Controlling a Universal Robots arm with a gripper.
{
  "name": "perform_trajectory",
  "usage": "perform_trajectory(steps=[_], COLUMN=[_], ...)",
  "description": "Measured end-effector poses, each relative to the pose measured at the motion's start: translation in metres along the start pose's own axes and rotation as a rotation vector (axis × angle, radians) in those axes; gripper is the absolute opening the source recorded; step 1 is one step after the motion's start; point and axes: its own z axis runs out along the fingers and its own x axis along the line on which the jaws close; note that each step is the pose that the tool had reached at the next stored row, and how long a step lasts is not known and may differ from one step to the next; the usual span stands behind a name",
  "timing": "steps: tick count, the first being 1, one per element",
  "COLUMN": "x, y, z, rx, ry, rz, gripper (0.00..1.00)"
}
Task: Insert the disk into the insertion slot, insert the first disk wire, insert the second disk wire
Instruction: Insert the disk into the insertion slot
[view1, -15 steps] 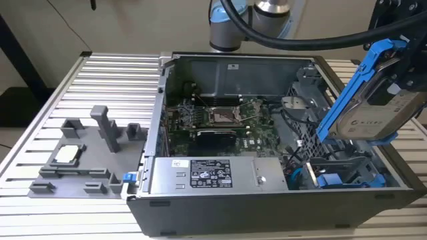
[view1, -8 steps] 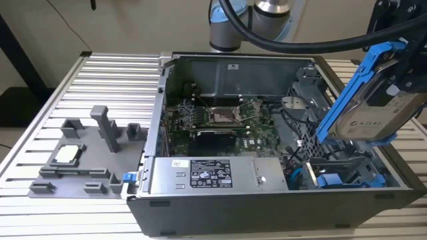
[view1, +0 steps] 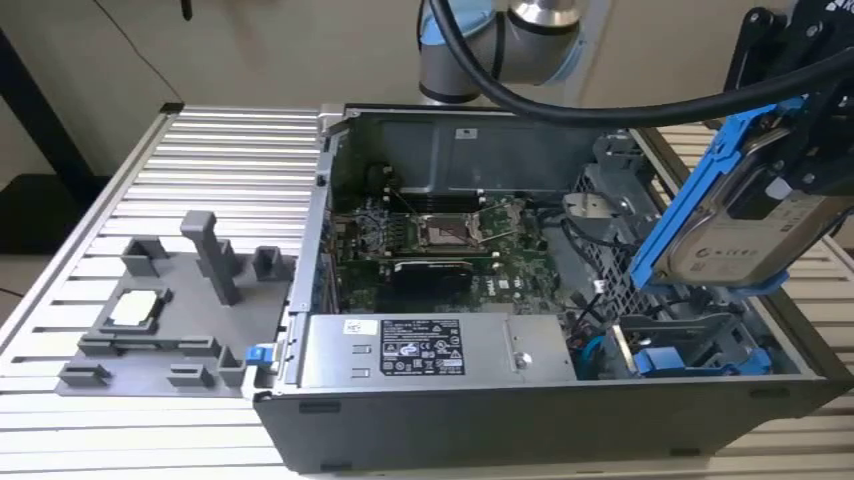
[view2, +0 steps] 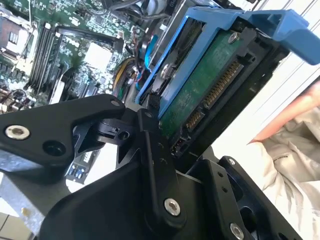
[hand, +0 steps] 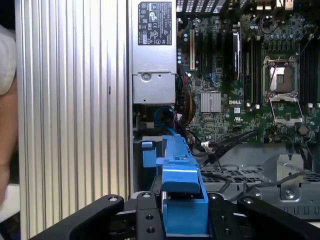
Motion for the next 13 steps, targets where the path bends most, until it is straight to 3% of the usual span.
perform_trajectory(steps=[13], x=[0.0], y=[-0.0025], z=[0.013], rx=[0.0], ry=[-0.0002], rz=[0.0], gripper=[0.33])
